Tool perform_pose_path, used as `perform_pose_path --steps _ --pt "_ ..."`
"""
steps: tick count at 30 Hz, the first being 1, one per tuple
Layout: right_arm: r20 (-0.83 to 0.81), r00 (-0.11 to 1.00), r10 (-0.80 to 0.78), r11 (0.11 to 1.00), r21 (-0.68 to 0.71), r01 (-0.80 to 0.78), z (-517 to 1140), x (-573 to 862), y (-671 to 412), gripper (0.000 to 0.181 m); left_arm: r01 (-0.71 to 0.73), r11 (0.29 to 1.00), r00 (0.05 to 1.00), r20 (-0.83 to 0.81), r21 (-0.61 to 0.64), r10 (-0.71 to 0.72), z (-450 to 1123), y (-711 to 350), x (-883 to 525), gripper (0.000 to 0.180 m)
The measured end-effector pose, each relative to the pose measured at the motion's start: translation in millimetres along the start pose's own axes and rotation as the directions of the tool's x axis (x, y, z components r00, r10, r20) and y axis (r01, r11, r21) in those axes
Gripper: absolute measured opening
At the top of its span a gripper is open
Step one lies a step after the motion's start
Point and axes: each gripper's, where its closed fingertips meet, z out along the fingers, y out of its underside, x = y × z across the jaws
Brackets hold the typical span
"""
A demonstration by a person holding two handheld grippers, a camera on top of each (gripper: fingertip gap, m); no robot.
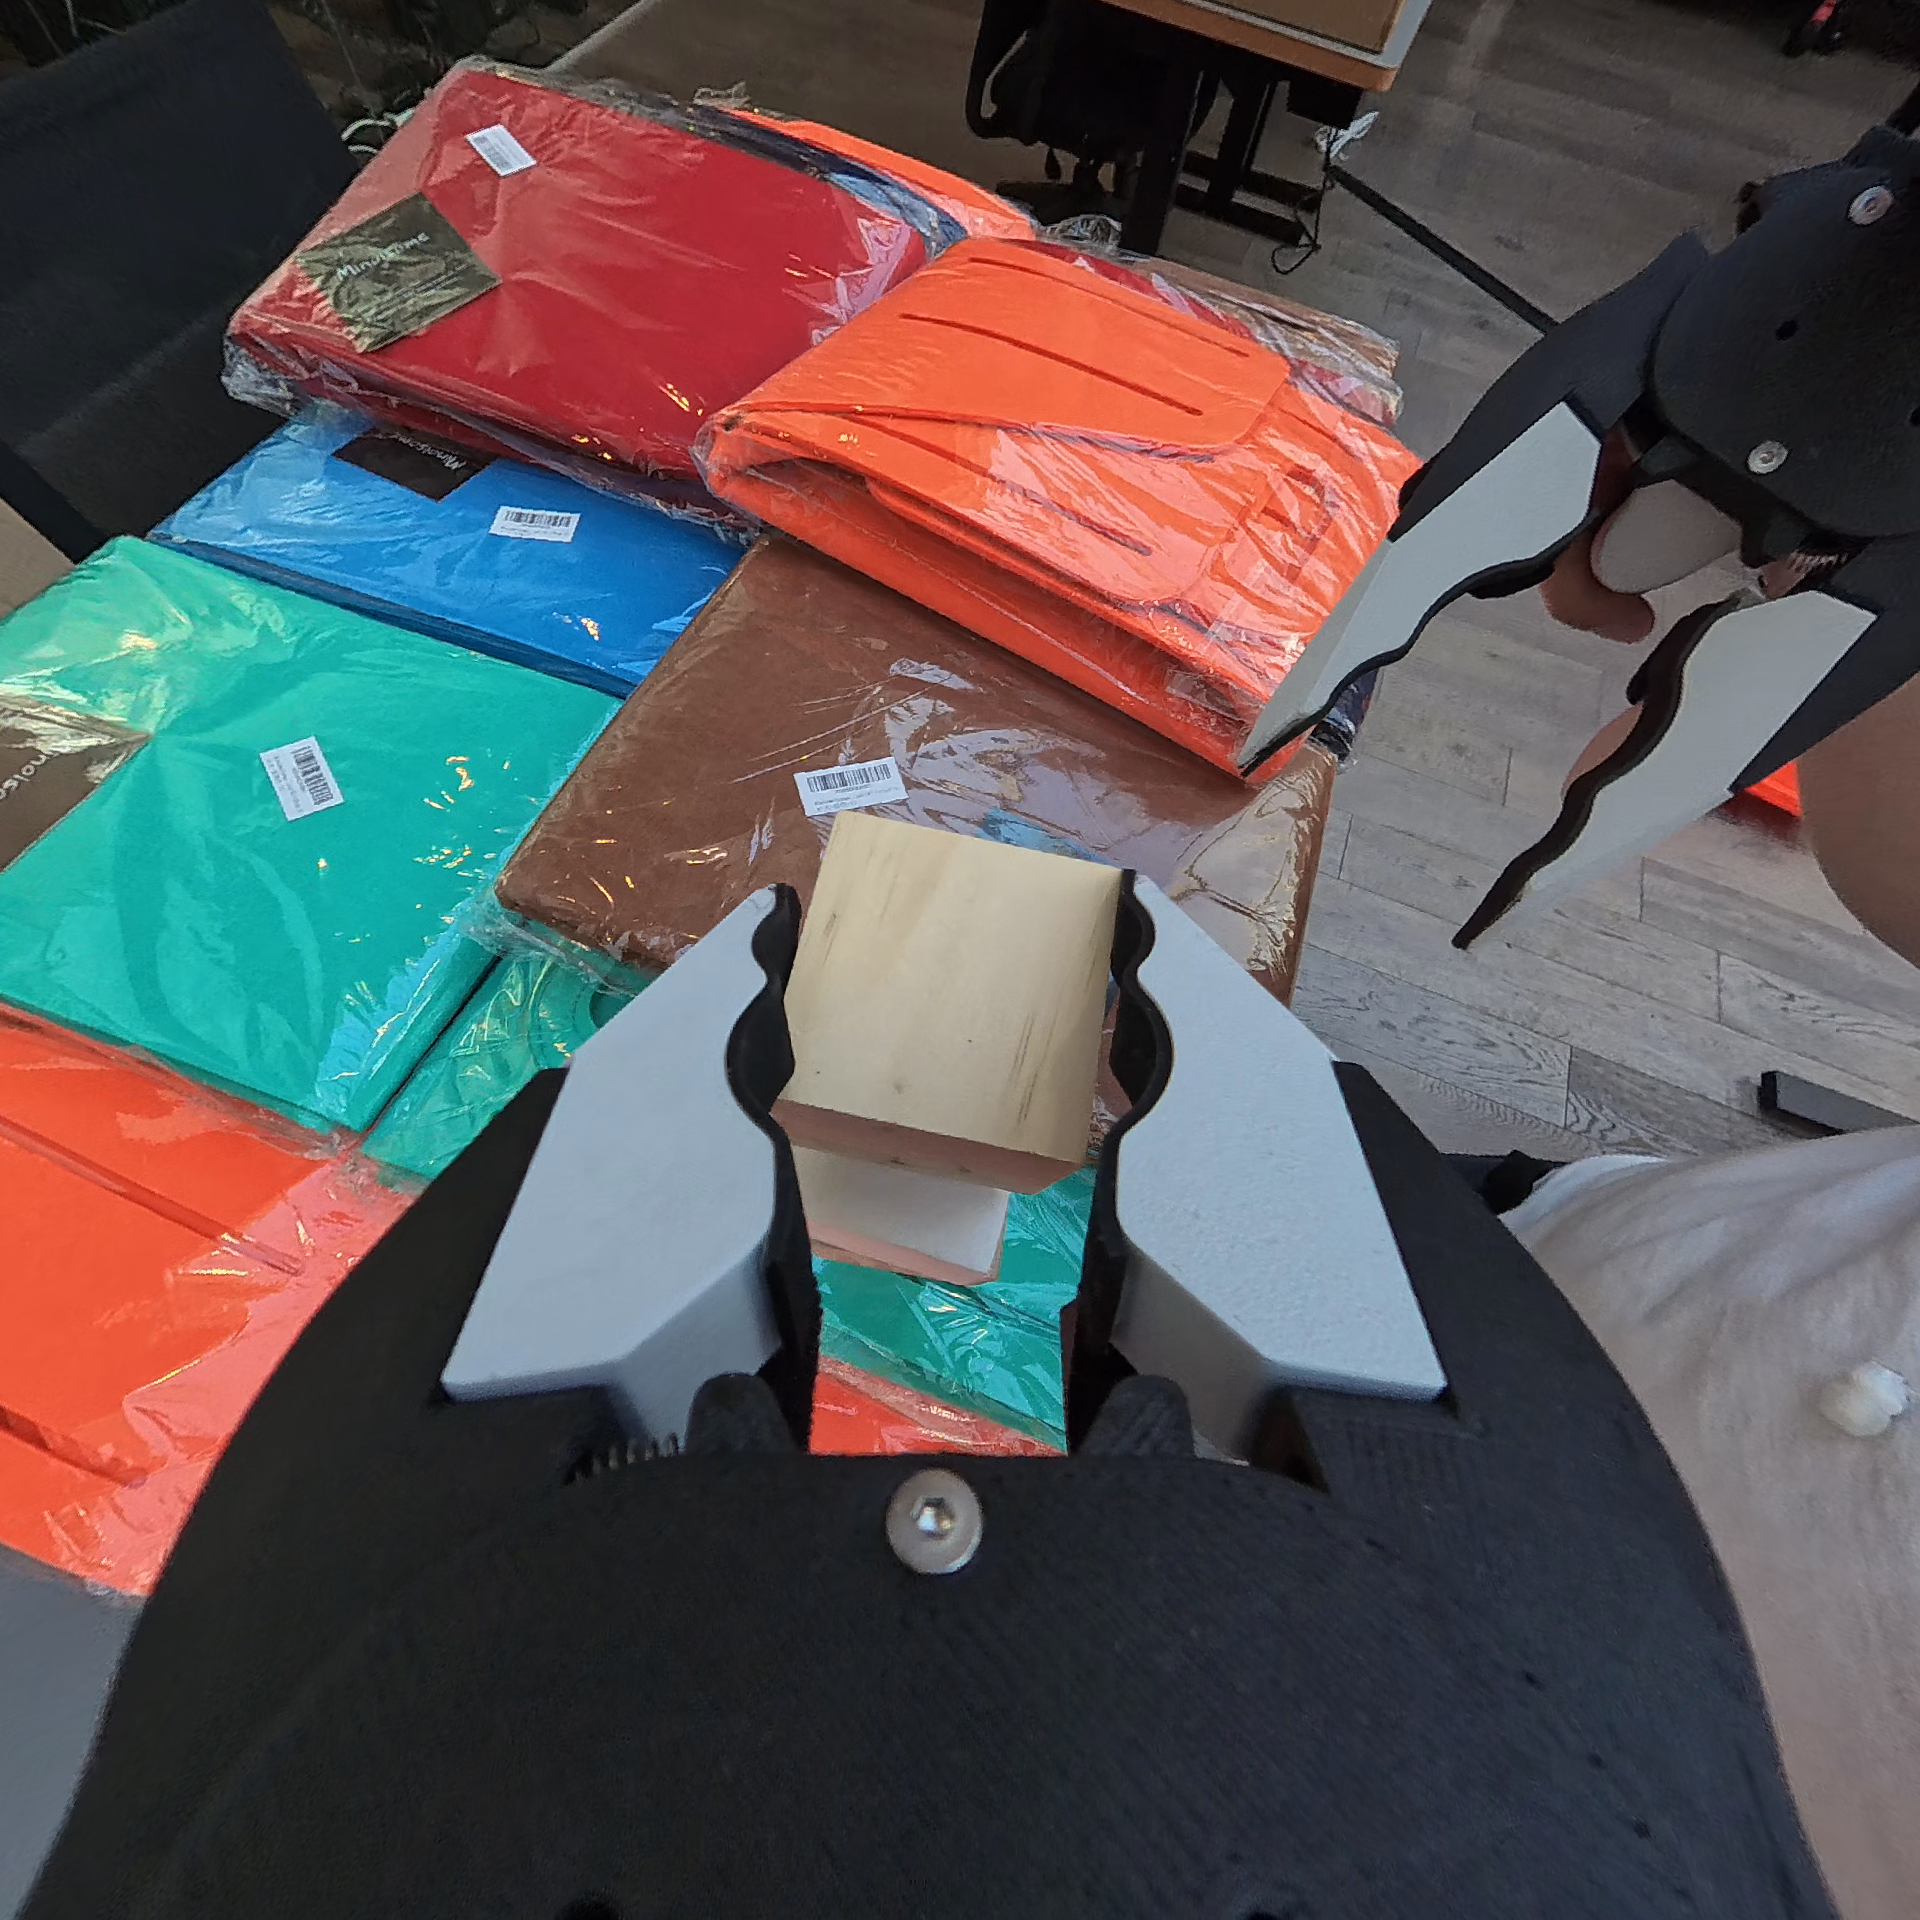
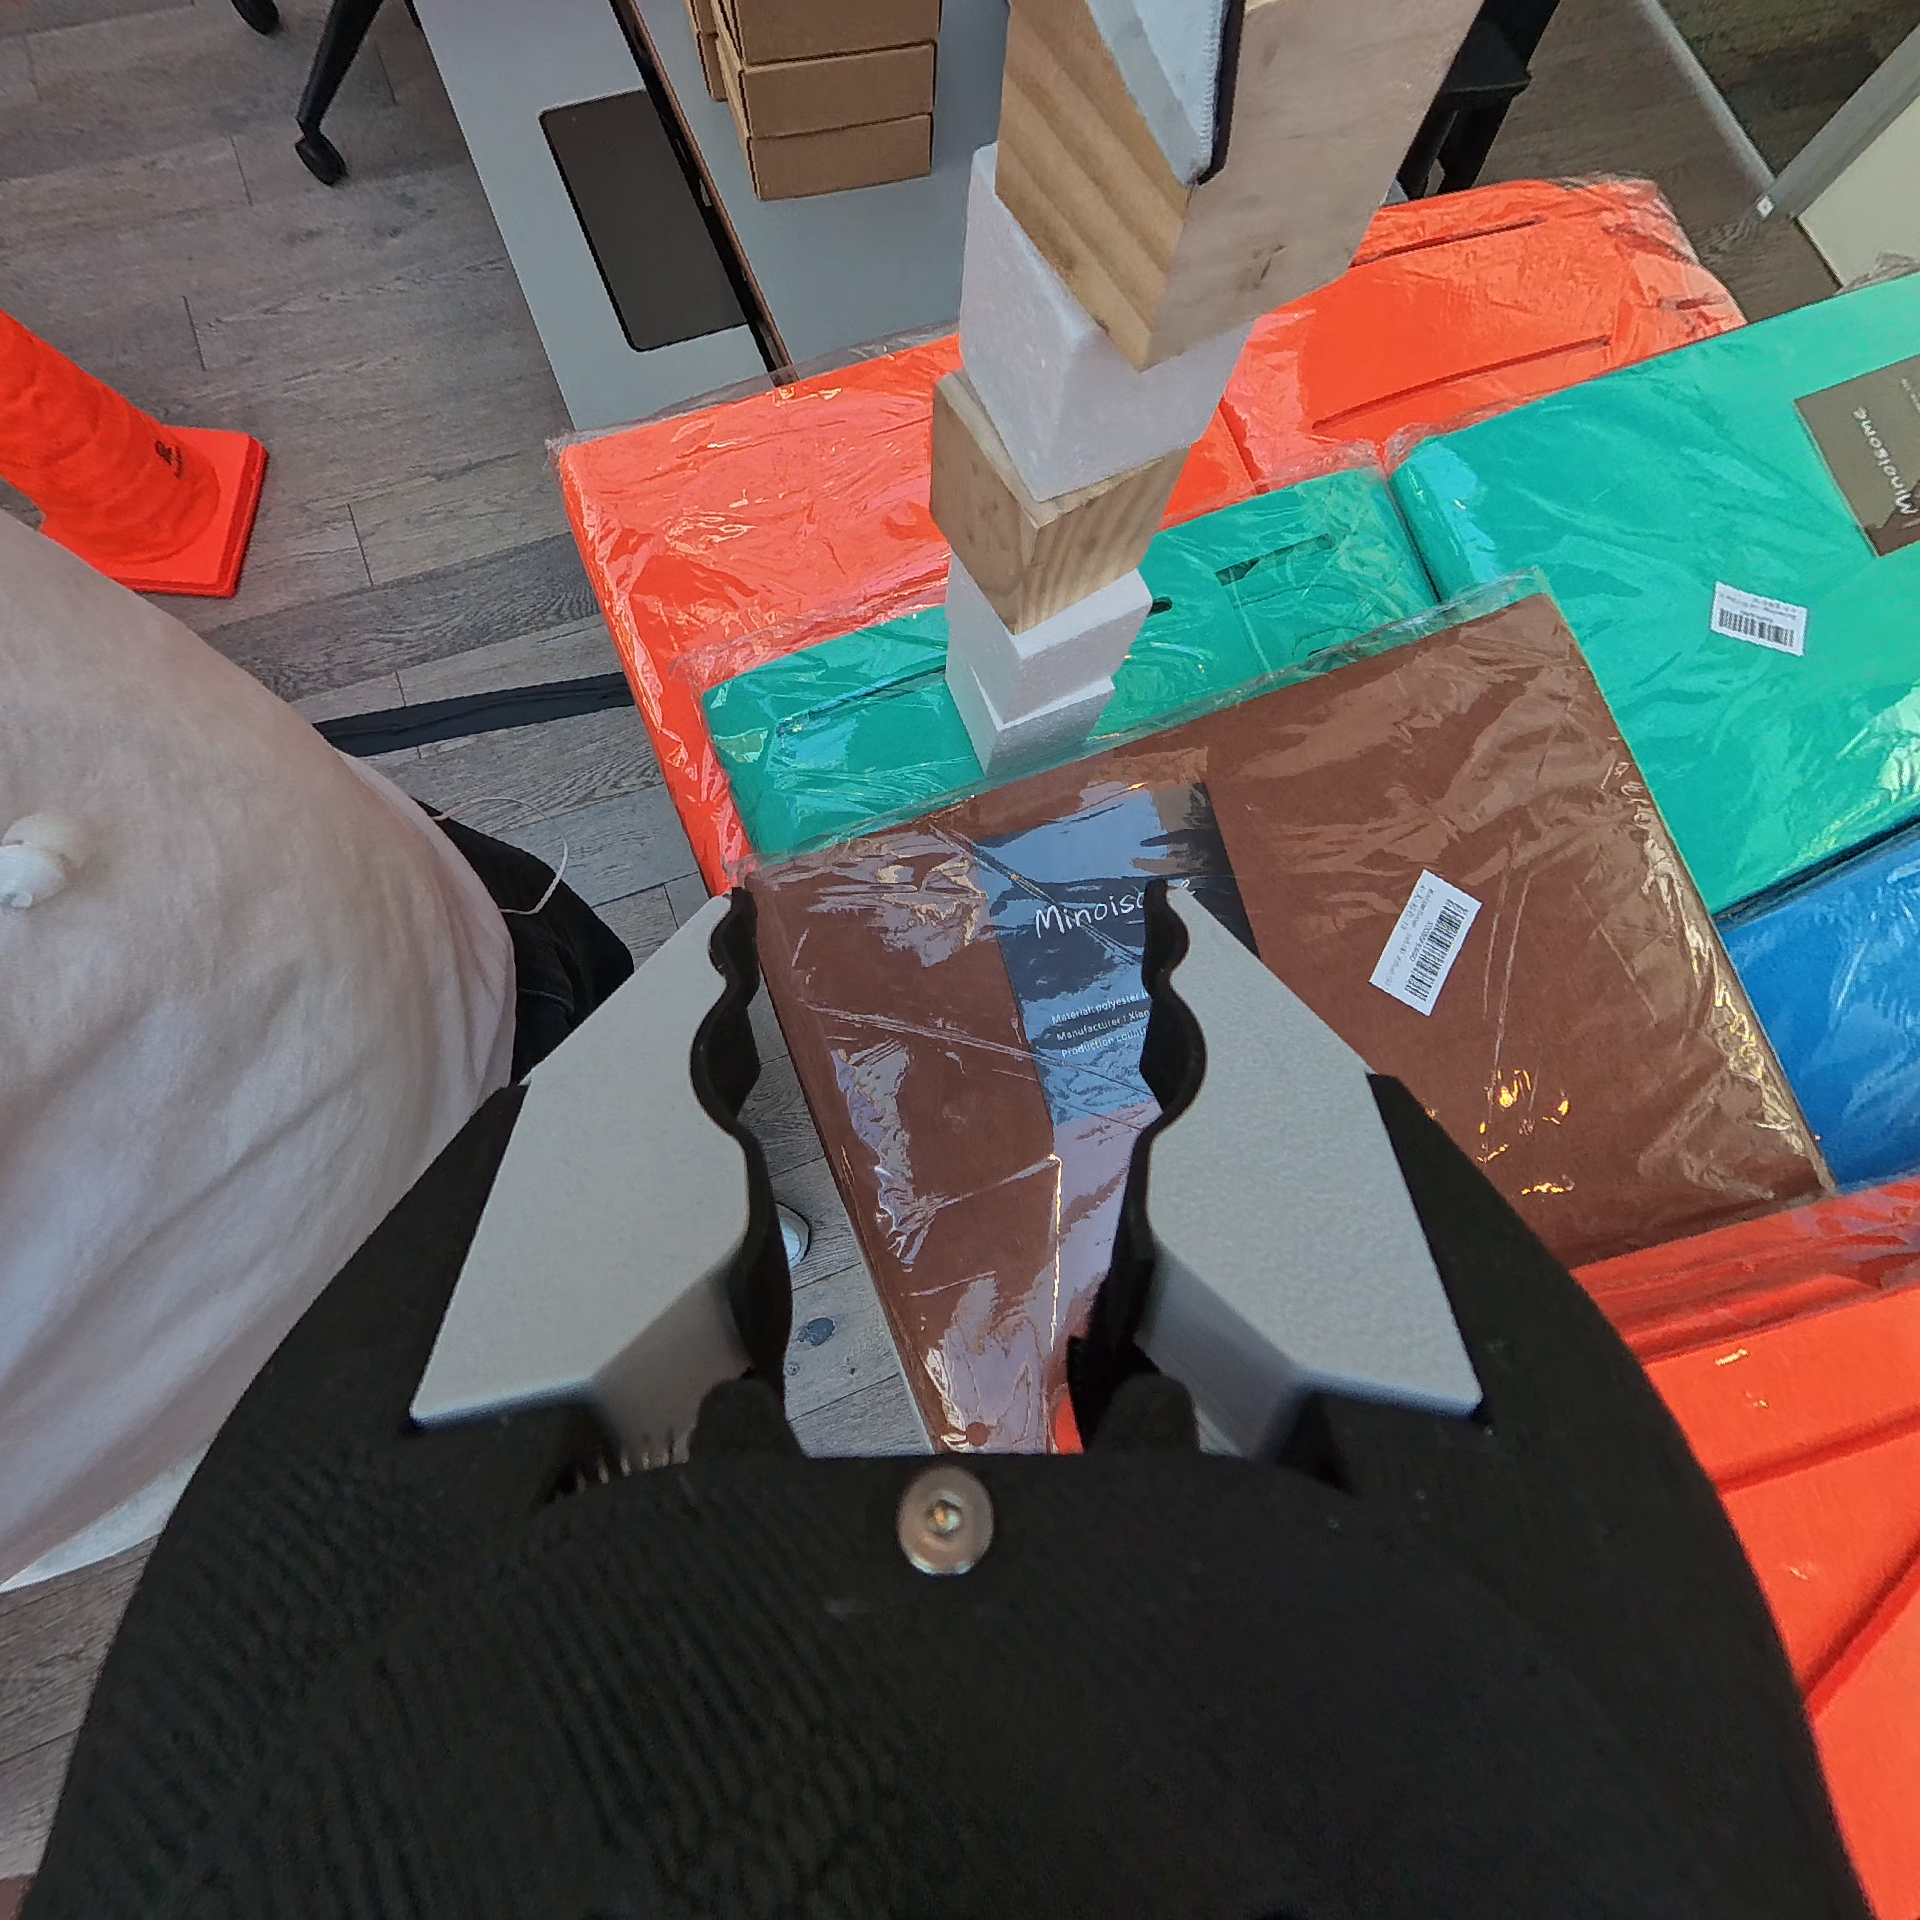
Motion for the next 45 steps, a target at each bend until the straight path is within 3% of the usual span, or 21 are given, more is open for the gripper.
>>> perform_pose_path --steps 6,27,30,40,45 --pt "0.007 1.0 -0.004 1.0 -0.008 0.004 0.9 -2.0 0.8 0.073 -0.101 0.991 0.995 0.018 -0.088 0.103 9.0 5.2 3.1 0.06" --pt "0.014 1.0 -0.009 1.0 -0.017 0.009 4.7 -4.1 3.1 0.073 0.003 0.999 1.0 -0.025 -0.033 -0.003 7.8 3.4 -1.1 0.066" --pt "0.016 1.0 -0.008 1.0 -0.02 0.009 5.4 -4.0 3.6 0.073 0.013 0.999 1.0 -0.025 -0.04 -0.014 8.1 5.2 -2.2 0.074" --pt "0.016 1.0 -0.015 1.0 -0.014 0.015 7.3 -2.1 0.7 0.073 0.039 0.999 0.999 -0.027 -0.012 -0.04 6.1 5.1 -5.3 0.069" --pt "0.015 1.0 -0.014 0.998 0.063 0.013 16.9 8.1 -15.0 0.072 0.033 0.999 0.999 -0.037 -0.005 -0.034 8.5 3.1 -2.2 0.065"
